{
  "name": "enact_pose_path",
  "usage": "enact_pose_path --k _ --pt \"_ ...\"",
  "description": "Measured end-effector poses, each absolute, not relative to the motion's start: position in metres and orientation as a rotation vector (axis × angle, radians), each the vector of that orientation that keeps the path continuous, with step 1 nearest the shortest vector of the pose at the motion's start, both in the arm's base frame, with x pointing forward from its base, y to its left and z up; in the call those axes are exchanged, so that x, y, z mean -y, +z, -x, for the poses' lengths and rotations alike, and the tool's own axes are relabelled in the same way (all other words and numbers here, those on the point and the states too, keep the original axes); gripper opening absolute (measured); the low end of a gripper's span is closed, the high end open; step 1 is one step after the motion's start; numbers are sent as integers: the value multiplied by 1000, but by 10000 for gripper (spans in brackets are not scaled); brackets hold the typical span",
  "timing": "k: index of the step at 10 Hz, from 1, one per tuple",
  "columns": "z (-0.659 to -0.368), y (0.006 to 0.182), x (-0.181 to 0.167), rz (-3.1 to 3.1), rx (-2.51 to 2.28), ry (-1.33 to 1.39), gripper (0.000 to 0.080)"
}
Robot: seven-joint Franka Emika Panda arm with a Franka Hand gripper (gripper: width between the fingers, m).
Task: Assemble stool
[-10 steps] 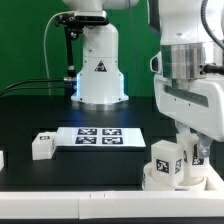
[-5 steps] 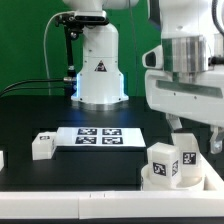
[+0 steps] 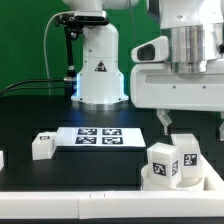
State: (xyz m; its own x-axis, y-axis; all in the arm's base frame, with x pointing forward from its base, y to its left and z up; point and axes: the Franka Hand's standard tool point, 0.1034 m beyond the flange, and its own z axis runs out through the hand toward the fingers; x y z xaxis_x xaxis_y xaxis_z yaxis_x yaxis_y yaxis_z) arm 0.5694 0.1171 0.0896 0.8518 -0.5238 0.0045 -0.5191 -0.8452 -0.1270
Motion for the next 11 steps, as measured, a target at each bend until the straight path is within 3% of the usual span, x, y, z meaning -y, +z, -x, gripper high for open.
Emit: enact_pose_path --k 4,6,9,11 --pt "-571 107 -109 3074 7 -140 649" --pt "-574 105 -113 3084 446 -142 649" --pt "-576 104 -110 3044 737 -145 649" --pt "-584 101 -105 2920 1243 -139 649"
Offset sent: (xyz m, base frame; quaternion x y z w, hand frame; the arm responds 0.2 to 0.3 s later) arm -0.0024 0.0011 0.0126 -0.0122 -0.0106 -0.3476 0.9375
